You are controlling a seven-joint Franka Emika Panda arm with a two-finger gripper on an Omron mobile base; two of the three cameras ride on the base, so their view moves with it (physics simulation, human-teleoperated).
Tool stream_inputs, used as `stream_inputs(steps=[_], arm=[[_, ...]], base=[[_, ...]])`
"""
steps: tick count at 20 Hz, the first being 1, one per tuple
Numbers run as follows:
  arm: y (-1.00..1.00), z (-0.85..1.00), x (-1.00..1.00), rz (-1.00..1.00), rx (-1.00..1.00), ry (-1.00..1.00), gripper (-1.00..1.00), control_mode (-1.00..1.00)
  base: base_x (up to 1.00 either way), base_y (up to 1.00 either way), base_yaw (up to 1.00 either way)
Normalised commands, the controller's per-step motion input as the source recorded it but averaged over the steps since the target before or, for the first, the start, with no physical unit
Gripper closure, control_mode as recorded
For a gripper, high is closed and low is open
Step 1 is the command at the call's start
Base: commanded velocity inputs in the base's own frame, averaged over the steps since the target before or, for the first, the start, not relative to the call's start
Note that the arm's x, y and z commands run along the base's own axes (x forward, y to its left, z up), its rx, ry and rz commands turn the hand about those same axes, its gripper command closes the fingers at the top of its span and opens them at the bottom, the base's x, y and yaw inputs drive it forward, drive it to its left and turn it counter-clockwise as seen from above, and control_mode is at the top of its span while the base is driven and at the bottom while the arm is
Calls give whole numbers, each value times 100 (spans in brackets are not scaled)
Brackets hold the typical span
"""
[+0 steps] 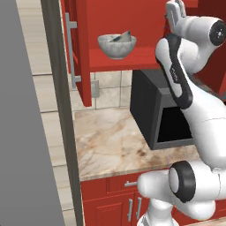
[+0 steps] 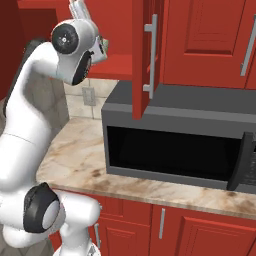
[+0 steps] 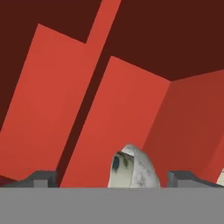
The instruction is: Pick up the bowls on the counter and stack them on top of one another in the open cabinet. Place the smaller bowl on top of the larger bowl.
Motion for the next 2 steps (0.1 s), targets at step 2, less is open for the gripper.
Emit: stream_inputs(steps=[2], arm=[[0, 0, -62, 0, -2, 0, -100, -100]], base=[[0, 0, 0]])
